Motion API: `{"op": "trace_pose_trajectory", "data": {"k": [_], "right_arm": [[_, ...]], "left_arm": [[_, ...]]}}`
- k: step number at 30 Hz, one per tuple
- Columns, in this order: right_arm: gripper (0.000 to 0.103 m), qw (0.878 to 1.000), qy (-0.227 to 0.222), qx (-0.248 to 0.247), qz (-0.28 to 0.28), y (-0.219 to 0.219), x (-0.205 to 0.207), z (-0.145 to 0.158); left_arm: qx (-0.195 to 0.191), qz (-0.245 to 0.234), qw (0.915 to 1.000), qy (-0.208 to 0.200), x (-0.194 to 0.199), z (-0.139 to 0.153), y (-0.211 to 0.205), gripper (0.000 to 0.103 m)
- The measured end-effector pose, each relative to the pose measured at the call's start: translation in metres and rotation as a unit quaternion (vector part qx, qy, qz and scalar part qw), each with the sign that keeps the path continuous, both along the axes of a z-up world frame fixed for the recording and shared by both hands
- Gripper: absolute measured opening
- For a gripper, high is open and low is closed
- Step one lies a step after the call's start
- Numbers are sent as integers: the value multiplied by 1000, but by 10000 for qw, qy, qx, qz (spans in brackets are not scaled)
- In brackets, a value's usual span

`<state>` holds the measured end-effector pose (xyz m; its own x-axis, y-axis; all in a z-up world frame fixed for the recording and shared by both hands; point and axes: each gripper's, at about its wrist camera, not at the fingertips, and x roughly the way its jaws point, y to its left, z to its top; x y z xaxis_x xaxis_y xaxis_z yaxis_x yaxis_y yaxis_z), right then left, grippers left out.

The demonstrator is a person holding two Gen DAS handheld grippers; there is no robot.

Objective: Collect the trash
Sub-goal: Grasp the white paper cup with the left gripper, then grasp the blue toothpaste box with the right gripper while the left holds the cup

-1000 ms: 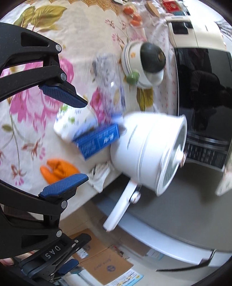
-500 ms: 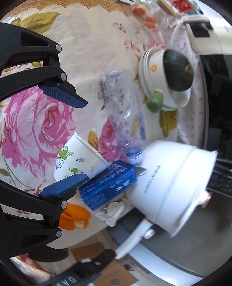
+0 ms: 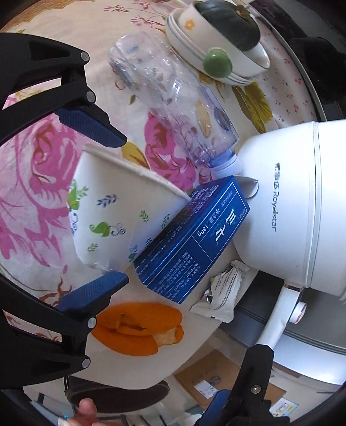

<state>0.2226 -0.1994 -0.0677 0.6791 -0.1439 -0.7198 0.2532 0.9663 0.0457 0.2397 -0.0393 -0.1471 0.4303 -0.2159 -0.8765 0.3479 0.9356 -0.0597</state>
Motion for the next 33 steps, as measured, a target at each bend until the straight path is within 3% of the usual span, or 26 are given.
{"op": "trace_pose_trajectory", "data": {"k": [5, 7, 9, 10, 16, 22, 27, 33], "right_arm": [[96, 9997, 165, -48, 193, 5, 8, -10], [96, 9995, 225, 1, 242, 7, 12, -13], [96, 9992, 273, 54, 289, 9, 15, -17], [96, 9990, 294, 72, 313, 10, 16, -18], [96, 9977, 414, 61, 527, 21, 24, -26], [96, 9956, 575, -105, 734, 44, 36, -39], [96, 9930, 621, -317, 950, 73, 47, -53], [96, 9868, 615, -802, 1262, 106, 50, -57]], "left_arm": [[180, -210, 9996, 97, 4, -9, -7, 92], [236, -214, 9995, -62, 3, -10, -9, 90], [117, -286, 9995, 4, 4, -10, -8, 58], [40, -317, 9994, 146, 5, -11, -6, 34], [-30, -254, 9996, 127, -8, -1, 18, 32], [-271, 342, 9988, -221, -27, 35, 73, 32], [-761, 965, 9911, -519, -42, 69, 126, 32], [-1017, 1282, 9839, -721, -48, 87, 148, 32]]}}
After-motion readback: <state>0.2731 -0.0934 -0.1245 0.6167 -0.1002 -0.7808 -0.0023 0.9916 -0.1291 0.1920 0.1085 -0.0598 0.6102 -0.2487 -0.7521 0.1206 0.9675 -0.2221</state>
